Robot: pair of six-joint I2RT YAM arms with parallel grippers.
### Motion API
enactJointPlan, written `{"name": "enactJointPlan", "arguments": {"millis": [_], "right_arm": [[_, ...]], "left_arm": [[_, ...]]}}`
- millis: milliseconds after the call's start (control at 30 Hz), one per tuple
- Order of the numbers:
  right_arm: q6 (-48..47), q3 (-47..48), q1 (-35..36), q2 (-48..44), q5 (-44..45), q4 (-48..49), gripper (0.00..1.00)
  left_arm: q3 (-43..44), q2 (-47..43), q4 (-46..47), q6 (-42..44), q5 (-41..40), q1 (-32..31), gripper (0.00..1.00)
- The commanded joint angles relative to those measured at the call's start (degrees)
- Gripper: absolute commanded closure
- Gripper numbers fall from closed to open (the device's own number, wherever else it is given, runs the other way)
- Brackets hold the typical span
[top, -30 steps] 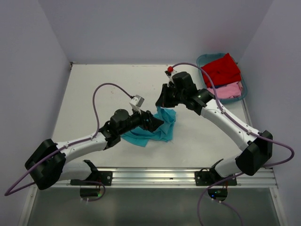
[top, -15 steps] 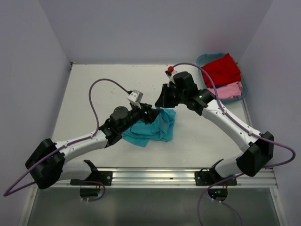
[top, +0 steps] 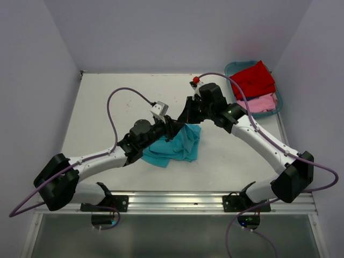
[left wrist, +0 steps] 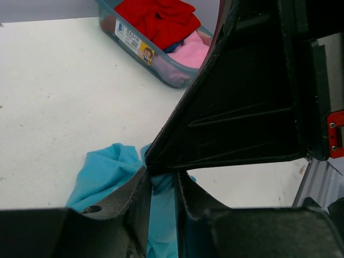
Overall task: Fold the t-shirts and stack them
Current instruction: Flatten out the tshirt
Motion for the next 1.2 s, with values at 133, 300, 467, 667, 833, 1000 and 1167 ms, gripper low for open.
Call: {"name": "enactJointPlan", "arguments": {"millis": [133,300,467,667,833,1000,1167], "right_arm": [[0.4,0.4,0.2,-2.2,0.7,0.4,1.0],[0.1,2.3,0.1,-3.0,8.8,-2.4,0.84],[1.2,1.8,0.1,-7.3,26.3,-6.4,0.14],[1.8,-0.9,-0.1,-8.9,35.6,-8.8,0.01],[2.0,-5.8,-0.1,-2.4,30.4,-6.5,0.04],[1.1,-7.0,-0.1,7.2,18.4,-0.1,0.19],[1.2,-6.9,0.1,13.6,11.9,3.1,0.4]], "left_arm": [[3.6,0.1,-0.3,1.6,-0.9,0.3,0.98],[3.7,-1.0,-2.9,1.7,-0.9,0.3,1.0],[6.6,-6.3,-11.2,2.7,-2.7,0.3,1.0],[12.6,-14.3,-27.6,5.2,-7.1,0.3,1.0],[24.1,-22.4,-41.1,8.4,-15.0,0.3,1.0],[31.4,-23.2,-47.6,10.4,-19.0,0.3,1.0],[31.5,-23.8,-49.4,11.2,-21.3,0.3,1.0]]}}
